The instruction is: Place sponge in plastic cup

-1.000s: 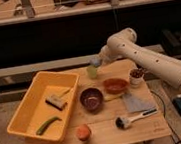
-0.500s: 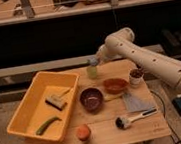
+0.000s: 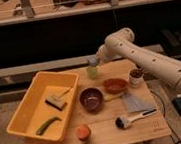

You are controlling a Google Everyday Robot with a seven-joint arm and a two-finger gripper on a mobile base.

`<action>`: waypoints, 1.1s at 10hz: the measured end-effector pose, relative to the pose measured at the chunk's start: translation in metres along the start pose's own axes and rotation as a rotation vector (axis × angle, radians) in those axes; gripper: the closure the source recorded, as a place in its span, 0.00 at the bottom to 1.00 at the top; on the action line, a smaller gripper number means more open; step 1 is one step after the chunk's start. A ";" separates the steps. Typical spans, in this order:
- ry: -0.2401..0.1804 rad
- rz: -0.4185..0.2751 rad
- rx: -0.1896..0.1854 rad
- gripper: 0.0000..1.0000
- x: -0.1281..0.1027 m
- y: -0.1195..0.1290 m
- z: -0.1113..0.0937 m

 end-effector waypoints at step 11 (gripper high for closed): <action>-0.137 -0.277 0.134 0.98 0.014 -0.011 0.013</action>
